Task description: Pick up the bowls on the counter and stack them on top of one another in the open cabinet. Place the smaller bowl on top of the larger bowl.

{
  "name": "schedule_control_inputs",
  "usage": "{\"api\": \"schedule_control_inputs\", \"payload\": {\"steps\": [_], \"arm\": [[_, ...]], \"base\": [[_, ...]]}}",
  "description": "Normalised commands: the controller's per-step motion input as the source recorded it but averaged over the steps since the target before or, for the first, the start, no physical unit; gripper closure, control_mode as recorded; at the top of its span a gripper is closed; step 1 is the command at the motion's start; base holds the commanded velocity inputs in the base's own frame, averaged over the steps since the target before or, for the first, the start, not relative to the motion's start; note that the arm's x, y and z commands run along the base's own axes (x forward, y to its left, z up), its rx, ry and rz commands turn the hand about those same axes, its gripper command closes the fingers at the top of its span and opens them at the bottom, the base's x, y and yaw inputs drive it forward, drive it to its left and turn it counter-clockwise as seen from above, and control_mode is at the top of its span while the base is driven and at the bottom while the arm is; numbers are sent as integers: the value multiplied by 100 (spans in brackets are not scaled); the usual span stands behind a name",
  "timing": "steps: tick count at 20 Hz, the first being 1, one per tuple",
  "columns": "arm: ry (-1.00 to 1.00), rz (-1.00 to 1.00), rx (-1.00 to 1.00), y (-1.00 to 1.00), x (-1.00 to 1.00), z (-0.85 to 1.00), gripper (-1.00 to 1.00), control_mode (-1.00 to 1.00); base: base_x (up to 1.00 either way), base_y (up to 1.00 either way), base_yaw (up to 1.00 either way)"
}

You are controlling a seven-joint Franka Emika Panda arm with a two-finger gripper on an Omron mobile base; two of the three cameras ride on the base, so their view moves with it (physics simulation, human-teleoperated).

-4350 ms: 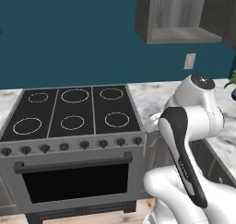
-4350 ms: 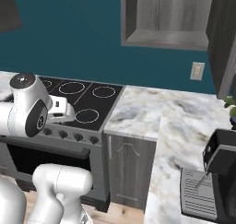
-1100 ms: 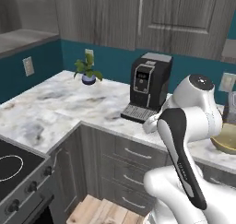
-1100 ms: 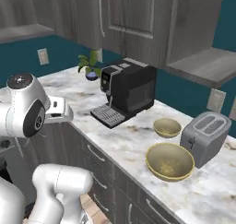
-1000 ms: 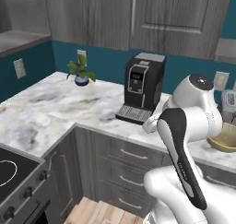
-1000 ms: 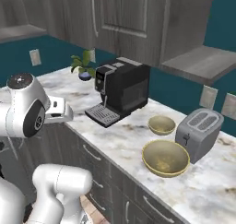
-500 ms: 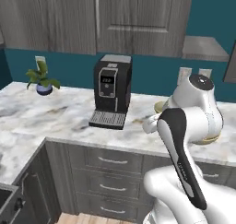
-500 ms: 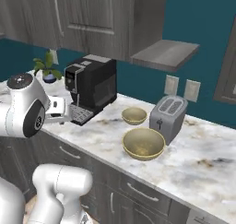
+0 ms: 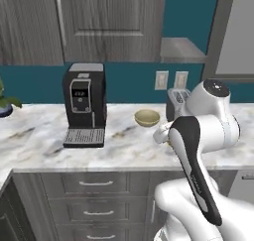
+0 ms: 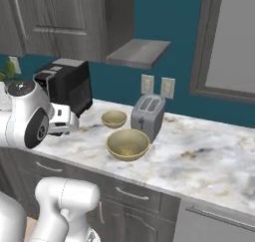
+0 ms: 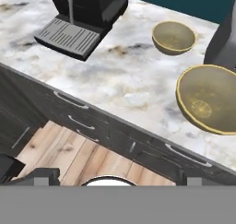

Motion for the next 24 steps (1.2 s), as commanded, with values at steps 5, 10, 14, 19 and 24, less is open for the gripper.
{"api": "schedule_control_inputs", "payload": {"steps": [5,10,14,19,24], "arm": [[0,0,0,0,0,0,-100,100],[0,0,0,0,0,0,-100,100],[0,0,0,0,0,0,-100,100],[0,0,0,0,0,0,-100,100],[0,0,0,0,0,0,-100,100]], "base": [[2,-42,-36],[0,-43,-35],[0,-31,-20],[0,14,0],[0,80,-1]]}}
